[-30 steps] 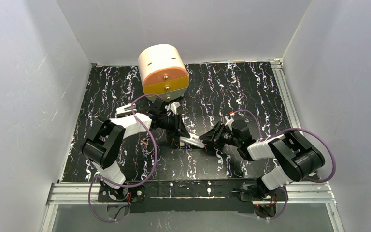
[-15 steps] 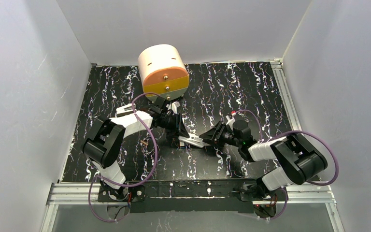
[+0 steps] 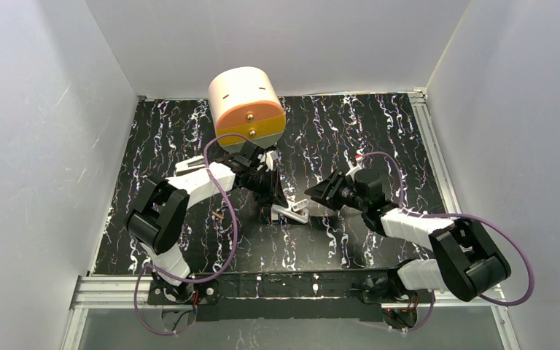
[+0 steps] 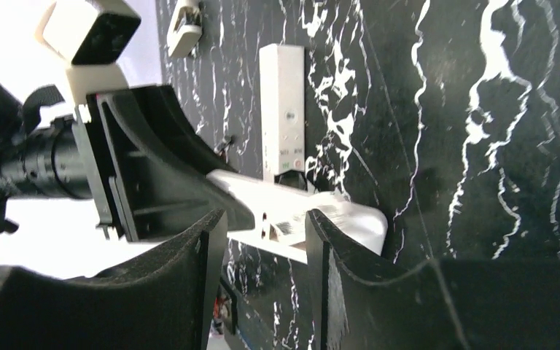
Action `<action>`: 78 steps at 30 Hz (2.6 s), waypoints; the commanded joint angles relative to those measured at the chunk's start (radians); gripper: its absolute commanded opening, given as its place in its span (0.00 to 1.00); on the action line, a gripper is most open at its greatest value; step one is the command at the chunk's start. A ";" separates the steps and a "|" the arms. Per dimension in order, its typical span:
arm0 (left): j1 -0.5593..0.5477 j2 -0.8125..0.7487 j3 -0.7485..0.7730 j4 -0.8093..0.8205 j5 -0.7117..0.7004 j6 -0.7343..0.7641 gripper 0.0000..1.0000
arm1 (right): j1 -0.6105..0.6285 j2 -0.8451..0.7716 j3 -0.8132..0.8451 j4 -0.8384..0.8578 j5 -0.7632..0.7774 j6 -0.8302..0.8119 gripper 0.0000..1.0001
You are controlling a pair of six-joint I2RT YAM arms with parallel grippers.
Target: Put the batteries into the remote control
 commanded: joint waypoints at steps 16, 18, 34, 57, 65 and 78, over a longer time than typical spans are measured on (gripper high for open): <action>-0.032 0.024 0.111 -0.286 -0.089 0.210 0.00 | -0.083 -0.066 0.188 -0.485 0.048 -0.372 0.54; -0.032 0.010 0.135 -0.291 -0.040 0.254 0.00 | -0.084 -0.066 0.210 -0.501 0.009 -0.409 0.54; -0.033 -0.187 0.308 -0.458 0.396 0.819 0.00 | 0.018 -0.215 0.188 -0.247 -0.585 -0.608 0.99; -0.033 -0.426 0.280 -0.346 0.535 0.553 0.19 | 0.247 -0.342 0.254 -0.148 -0.559 -0.451 0.09; -0.029 -0.559 0.158 0.158 0.283 0.103 0.63 | 0.248 -0.289 0.221 0.151 -0.342 -0.168 0.06; -0.029 -0.647 0.044 0.430 0.151 -0.161 0.55 | 0.248 -0.252 0.221 0.292 -0.303 -0.058 0.07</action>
